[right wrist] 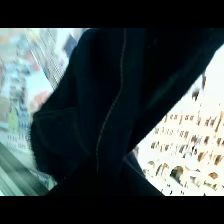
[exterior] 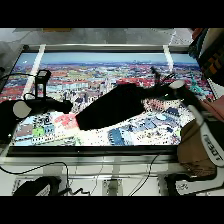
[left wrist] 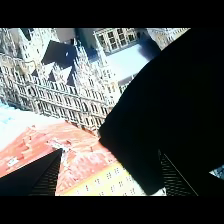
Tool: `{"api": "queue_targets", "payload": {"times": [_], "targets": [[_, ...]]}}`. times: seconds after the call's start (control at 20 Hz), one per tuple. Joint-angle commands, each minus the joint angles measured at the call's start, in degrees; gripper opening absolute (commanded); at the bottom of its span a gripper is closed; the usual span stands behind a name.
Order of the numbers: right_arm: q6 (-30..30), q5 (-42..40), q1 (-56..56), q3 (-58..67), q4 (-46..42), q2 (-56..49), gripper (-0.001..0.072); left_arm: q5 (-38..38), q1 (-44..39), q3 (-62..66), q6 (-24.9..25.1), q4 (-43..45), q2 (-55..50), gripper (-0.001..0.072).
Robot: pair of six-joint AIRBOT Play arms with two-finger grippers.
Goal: Fold the clothes and pants, and hang the long-sleeved shirts on hangers.
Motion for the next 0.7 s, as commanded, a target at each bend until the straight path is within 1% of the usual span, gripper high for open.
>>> {"api": "queue_targets", "payload": {"times": [0.0,0.1,0.25,0.3,0.4,0.5,0.65], "targets": [[7.34,3.21,-6.86,6.84,-6.56,8.52,0.0014,0.57,0.0,0.04,0.02,0.04,0.04,0.0687],[11.91,3.91,-12.15,8.85,-11.85,14.49,0.0014,0.55,0.0,0.04,0.0,0.04,0.04,0.0687],[15.19,3.48,-21.14,10.91,-20.72,23.87,0.0014,0.52,0.0,0.04,0.0,0.02,0.04,0.0687],[17.38,3.26,-24.46,11.43,-24.68,27.08,0.0014,0.52,0.0,0.04,0.0,0.02,0.04,0.0687],[26.12,3.32,-31.21,11.8,-34.45,33.0,0.0014,0.55,0.0,0.04,0.0,0.02,0.04,0.0687],[31.61,4.72,-38.12,11.8,-44.19,38.01,0.0014,0.52,0.0,0.04,0.0,0.02,0.04,0.0688],[33.79,9.7,-48.92,11.8,-56.02,42.8,0.0014,0.52,0.0,0.04,0.0,0.02,0.04,0.0687]]}}
